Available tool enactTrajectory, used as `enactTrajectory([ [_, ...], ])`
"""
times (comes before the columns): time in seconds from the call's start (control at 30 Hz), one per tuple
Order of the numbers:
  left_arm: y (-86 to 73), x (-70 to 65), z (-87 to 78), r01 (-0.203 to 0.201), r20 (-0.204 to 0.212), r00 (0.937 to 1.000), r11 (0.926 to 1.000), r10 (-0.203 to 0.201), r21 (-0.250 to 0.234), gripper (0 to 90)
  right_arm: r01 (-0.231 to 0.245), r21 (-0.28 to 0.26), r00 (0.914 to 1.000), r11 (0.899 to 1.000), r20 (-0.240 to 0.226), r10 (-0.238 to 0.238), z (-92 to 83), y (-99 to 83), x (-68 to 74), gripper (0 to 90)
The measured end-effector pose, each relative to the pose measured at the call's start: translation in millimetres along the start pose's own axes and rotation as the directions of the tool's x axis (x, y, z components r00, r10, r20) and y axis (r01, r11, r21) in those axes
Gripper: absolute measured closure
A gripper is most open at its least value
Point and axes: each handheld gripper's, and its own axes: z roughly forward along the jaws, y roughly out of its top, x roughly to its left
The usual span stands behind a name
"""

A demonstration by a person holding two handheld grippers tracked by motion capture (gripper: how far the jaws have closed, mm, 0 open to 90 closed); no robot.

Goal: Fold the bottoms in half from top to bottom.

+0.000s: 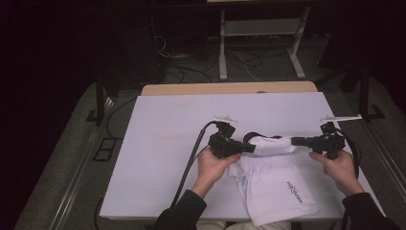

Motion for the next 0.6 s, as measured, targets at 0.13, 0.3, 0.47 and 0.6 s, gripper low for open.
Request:
enactTrajectory([
  [0.13,-9.2,-6.9,0.3,-0.017,0.012,0.9998,0.9998,0.017,0.004,87.0,0.016,0.018,0.9999,1.000,-0.004,-0.016,-0.5,-3.4,3.3,87.8],
  [0.3,-23.4,-9.0,1.5,-0.006,0.029,0.9996,0.9999,0.006,-0.013,87.0,0.040,0.040,0.9992,0.998,-0.007,-0.040,-2.6,-9.5,7.2,87.8],
  [0.47,-33.5,-12.4,1.6,0.005,0.040,0.9992,0.9995,-0.004,-0.031,87.1,0.046,0.056,0.9989,0.997,-0.013,-0.045,-5.0,-15.5,8.8,87.8],
  [0.6,-40.7,-17.8,4.3,0.007,0.051,0.9987,0.9995,-0.005,-0.032,87.1,0.050,0.071,0.9987,0.996,-0.017,-0.049,-4.6,-17.7,10.5,87.8],
])
